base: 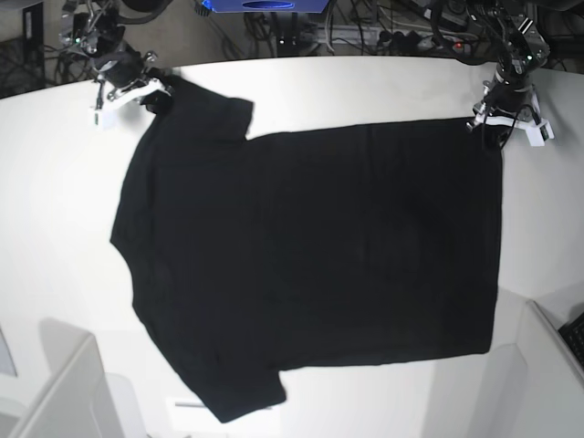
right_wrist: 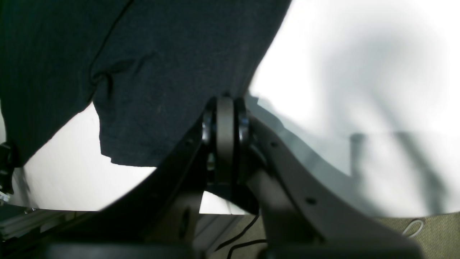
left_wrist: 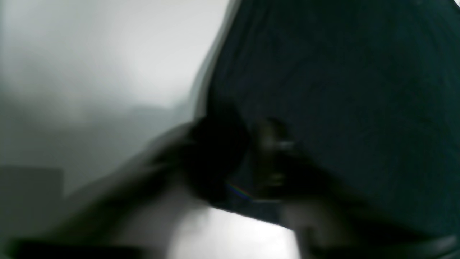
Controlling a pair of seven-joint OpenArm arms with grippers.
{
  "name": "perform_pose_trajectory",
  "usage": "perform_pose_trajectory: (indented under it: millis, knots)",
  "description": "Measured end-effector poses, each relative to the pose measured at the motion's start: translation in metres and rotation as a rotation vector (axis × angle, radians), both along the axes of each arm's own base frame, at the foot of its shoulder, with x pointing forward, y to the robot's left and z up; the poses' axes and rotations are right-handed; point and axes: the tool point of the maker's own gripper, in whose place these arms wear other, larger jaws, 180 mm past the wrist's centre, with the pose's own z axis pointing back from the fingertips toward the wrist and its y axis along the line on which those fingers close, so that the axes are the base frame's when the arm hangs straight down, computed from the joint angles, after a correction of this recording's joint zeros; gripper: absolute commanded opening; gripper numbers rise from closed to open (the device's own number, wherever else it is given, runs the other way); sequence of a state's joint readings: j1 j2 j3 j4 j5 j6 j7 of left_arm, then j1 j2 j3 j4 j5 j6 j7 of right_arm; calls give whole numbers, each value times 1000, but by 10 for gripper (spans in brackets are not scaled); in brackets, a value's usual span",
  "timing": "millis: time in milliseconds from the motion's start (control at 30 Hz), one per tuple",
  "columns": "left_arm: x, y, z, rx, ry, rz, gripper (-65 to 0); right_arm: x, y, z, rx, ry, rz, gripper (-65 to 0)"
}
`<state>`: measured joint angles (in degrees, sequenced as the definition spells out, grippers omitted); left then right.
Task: Fold the T-shirt properly
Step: 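Drag the shoulder held by the right gripper toward the hem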
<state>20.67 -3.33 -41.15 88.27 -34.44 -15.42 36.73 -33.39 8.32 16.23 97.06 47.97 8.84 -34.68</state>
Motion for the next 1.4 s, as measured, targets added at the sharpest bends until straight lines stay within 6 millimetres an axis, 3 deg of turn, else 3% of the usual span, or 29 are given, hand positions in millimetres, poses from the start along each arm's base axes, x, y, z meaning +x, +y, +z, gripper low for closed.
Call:
perform_pose_trajectory:
  millis: [267,500,667,867,1033,1200,1400]
  knots:
    - [-2,0,1,6,5,-14,-650,-4,1,5,-18,13,15,-650]
    - [-30,3,11,77,98,-74,-650,-15,5,18,-38,12,43,-650]
    - [-34,1,31,130,81,-105,-650,-27,6,18,-39,29,46,-650]
    - [-52,2,40,171,120,-150,-650,-34,10,33,-50,13,71,-650]
    - [-47,0,49,186,99,-163,-650,-21,13,45,-55,-32,85,-650]
    - [-43,-2,50,176,85,-159,-650,9,15,63,-62,-126,87,-650]
    - [-29,-19,64,-4,-56,-113,-650,30,19,69,-58,-130,147,-650]
